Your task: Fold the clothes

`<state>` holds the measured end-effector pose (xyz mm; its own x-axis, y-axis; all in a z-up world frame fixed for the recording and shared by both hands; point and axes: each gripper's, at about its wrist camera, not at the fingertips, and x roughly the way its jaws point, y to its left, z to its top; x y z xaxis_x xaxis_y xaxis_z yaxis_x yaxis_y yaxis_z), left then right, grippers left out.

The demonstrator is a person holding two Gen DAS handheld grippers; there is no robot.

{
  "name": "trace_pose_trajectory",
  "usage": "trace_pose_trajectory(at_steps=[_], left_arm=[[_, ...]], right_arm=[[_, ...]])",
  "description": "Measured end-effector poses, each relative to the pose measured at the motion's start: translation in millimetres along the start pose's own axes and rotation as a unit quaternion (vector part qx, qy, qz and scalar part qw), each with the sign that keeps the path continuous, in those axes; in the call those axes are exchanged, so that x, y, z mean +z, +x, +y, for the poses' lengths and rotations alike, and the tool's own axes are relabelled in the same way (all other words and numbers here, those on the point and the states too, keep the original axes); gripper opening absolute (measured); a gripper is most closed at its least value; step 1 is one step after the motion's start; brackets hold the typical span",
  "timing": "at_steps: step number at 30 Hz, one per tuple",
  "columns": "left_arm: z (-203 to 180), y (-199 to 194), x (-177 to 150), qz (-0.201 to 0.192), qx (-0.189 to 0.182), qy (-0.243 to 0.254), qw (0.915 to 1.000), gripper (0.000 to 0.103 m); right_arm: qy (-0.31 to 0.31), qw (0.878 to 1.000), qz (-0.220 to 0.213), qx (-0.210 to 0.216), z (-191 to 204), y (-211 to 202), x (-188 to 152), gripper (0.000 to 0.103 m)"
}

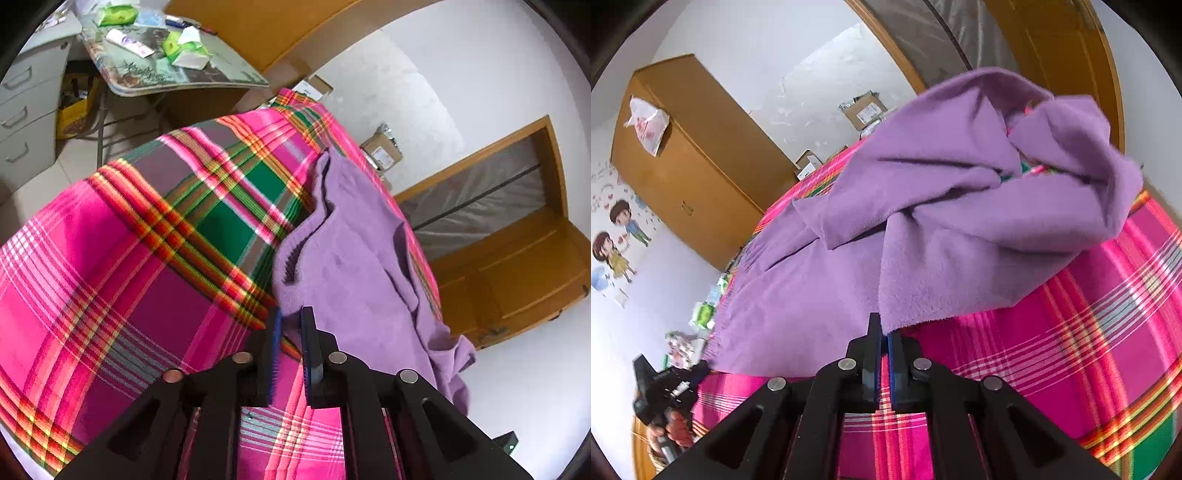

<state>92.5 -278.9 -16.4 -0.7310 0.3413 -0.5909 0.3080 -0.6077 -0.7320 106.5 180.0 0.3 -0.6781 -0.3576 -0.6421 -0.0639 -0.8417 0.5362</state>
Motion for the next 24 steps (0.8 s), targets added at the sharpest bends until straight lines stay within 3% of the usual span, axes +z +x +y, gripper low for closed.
trace_pose_trajectory(at_steps=[4,6,7,9,14,16,17,19,24], left_arm=[[1.9,3.9,-0.3,0.005,0.003,-0.004,1.0,0.031],[1.4,6.2,0.5,0.006,0.005,-0.007,0.9999,0.034],[1.1,7.4,0.9,0.007,0.006,-0.009,0.9999,0.035],[0.6,9.7,1.8,0.008,0.008,-0.013,0.9999,0.043],[-0.7,15.4,3.9,0.011,0.013,-0.021,0.9996,0.043],[-1.2,17.7,4.7,0.012,0.015,-0.025,0.9995,0.041],[-1.4,18.9,5.2,0.012,0.016,-0.026,0.9994,0.039],[-1.7,21.0,5.7,0.013,0.018,-0.028,0.9994,0.01],[-0.3,14.8,5.8,-0.003,0.008,-0.031,0.9995,0.009]], right_arm=[[0.011,1.0,0.016,0.007,-2.0,10.8,-1.8,0.008],[0.017,0.999,0.024,0.012,-2.7,17.3,-1.3,0.026],[0.021,0.999,0.028,0.012,-3.2,20.4,-0.4,0.028],[0.029,0.999,0.038,0.01,-3.9,28.5,0.9,0.029],[0.041,0.998,0.038,0.01,-5.9,37.1,0.0,0.026],[0.038,0.999,0.038,0.001,-6.7,40.0,1.1,0.018],[0.036,0.999,0.038,-0.003,-7.0,41.5,1.4,0.008],[0.034,0.999,0.04,-0.001,-6.2,42.6,0.7,0.003],[-0.006,1.0,0.025,0.01,7.4,30.6,1.5,0.002]])
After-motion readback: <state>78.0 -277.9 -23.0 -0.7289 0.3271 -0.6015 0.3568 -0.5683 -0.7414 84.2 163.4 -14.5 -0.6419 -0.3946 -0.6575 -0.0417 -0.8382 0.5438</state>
